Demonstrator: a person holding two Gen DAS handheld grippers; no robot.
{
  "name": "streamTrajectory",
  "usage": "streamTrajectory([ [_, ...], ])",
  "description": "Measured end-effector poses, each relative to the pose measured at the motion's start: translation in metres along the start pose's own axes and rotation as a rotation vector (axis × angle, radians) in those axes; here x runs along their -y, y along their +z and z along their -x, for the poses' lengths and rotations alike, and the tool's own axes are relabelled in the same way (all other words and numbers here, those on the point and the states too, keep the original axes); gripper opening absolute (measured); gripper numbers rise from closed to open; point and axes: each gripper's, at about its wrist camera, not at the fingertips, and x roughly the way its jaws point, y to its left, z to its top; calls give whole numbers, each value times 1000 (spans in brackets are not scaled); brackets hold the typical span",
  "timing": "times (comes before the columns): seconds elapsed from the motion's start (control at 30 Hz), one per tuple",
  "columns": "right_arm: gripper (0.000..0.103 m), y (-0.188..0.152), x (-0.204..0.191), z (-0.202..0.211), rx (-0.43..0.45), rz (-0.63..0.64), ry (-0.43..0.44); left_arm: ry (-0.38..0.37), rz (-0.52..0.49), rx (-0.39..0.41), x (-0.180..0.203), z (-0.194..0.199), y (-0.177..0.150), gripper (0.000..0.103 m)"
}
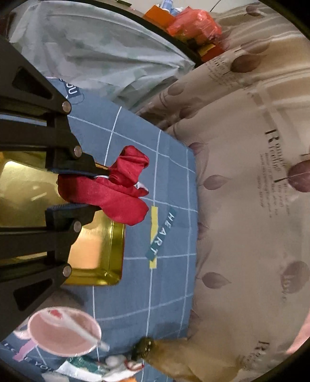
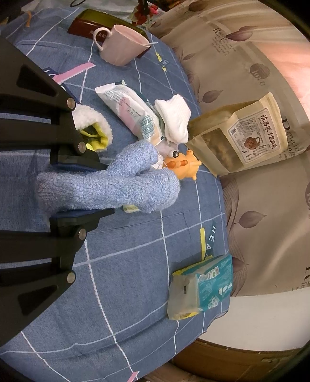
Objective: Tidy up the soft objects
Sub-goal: 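Carry the red-and-white cloth with the left gripper into the gold tray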
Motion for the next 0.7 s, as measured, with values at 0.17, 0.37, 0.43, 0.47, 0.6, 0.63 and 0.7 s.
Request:
streamTrajectory([
  [0.17, 24, 0, 0, -1, 0, 2, -4, 38, -21, -28, 8, -26, 0, 18],
  [0.37, 24, -1, 2, -4, -9, 2, -8, 57, -41, -36, 17, -42, -1, 19],
  [0.43, 24, -1, 2, -4, -10, 1, -8, 69, -53, -40, 22, -47, -1, 19],
  [0.47, 24, -1, 3, -4, -10, 1, -9, 68, -57, -43, 23, -49, -2, 19],
  [0.6, 24, -1, 1, -4, -11, 1, -12, 51, -53, -67, 28, -59, -6, 20],
  [0.63, 24, -1, 2, -4, -11, 1, -12, 49, -52, -72, 29, -61, -7, 20],
  [0.7, 24, -1, 1, -4, -11, 2, -11, 50, -54, -81, 30, -66, -10, 21],
])
